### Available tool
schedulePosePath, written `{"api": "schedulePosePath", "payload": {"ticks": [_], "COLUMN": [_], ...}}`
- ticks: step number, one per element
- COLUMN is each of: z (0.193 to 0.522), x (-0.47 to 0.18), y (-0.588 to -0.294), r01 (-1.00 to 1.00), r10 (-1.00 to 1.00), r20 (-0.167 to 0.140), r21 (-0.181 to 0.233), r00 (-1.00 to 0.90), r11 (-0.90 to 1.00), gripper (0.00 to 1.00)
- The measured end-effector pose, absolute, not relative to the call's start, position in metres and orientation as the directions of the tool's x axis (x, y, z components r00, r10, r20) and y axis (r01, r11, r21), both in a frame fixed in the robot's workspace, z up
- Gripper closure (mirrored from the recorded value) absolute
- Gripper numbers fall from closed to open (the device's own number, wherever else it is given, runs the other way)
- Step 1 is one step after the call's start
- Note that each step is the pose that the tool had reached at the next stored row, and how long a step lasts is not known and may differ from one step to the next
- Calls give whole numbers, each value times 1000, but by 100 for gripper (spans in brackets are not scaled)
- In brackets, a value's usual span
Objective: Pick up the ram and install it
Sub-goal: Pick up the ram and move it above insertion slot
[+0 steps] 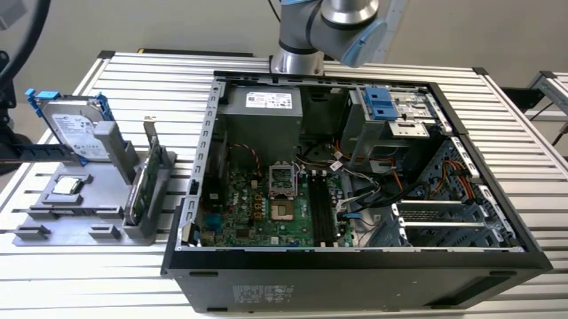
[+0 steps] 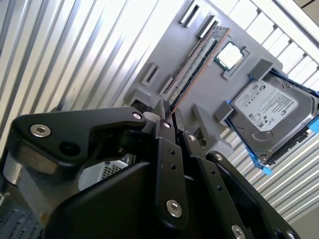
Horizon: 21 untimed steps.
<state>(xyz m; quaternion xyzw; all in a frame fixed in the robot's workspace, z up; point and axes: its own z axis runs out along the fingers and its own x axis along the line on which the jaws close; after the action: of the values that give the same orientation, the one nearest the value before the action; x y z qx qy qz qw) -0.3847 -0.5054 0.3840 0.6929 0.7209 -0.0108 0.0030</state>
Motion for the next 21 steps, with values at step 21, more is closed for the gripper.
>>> {"api": "schedulePosePath", "payload": {"ticks": [21], "z": [384], "x": [-372], "y": [-505], "r01": [999], "r10": [999], "r20": [-19], "r21": [-11], "r00": [-40], "r11": [39], "gripper": [100]}}
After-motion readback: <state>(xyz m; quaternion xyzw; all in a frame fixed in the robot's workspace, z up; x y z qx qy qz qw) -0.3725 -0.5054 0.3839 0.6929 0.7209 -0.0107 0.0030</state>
